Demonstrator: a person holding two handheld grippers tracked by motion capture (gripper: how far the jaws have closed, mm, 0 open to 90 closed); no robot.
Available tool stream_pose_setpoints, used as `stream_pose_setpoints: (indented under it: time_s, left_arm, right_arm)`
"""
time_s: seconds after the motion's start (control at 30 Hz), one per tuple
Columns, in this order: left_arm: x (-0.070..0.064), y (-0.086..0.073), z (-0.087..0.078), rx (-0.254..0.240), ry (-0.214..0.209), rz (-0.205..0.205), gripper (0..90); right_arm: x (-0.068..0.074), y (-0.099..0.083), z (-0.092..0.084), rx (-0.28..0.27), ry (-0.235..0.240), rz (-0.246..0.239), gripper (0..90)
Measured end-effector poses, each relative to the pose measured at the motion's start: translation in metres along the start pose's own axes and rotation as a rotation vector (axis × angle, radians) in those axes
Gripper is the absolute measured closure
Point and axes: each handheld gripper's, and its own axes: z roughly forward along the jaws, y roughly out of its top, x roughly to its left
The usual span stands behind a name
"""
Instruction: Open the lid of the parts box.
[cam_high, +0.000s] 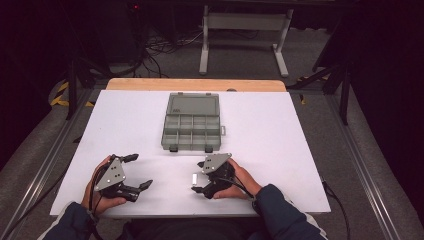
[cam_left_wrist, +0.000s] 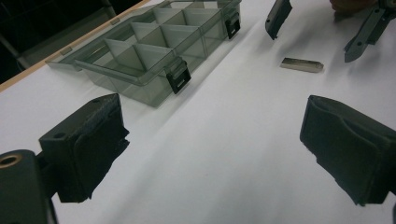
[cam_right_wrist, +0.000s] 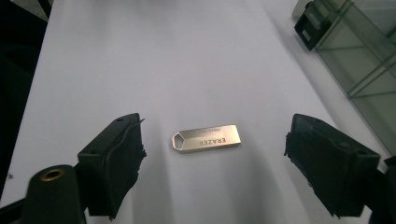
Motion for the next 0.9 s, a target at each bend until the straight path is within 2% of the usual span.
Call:
stream_pose_setpoints:
  time_s: [0.13,0.23,0.43,0.73,0.9]
  left_arm:
    - [0.002,0.000,-0.001,-0.004,-0.003,-0.001,7.5]
    - [0.002,-0.001,-0.001,-0.010,-0.004,-0.006,7.5]
    - [0.003,-0.001,0.000,-0.002,-0.006,-0.002,7.6]
    - [0.004,-0.002,0.001,0.009,-0.008,-0.004,7.9]
    - [0.004,-0.003,0.000,0.014,-0.011,-0.008,7.9]
  right_arm:
    - [-0.001,0.000,0.008,0.039,0.022,0.002,21.7]
    - [-0.003,0.000,0.008,0.042,0.029,0.015,21.7]
    - [-0.007,0.000,0.010,0.046,0.072,0.031,26.4]
    - [-0.007,0.002,0.011,0.046,0.082,0.022,31.4]
    - [-0.009,0.003,0.012,0.040,0.099,0.023,38.7]
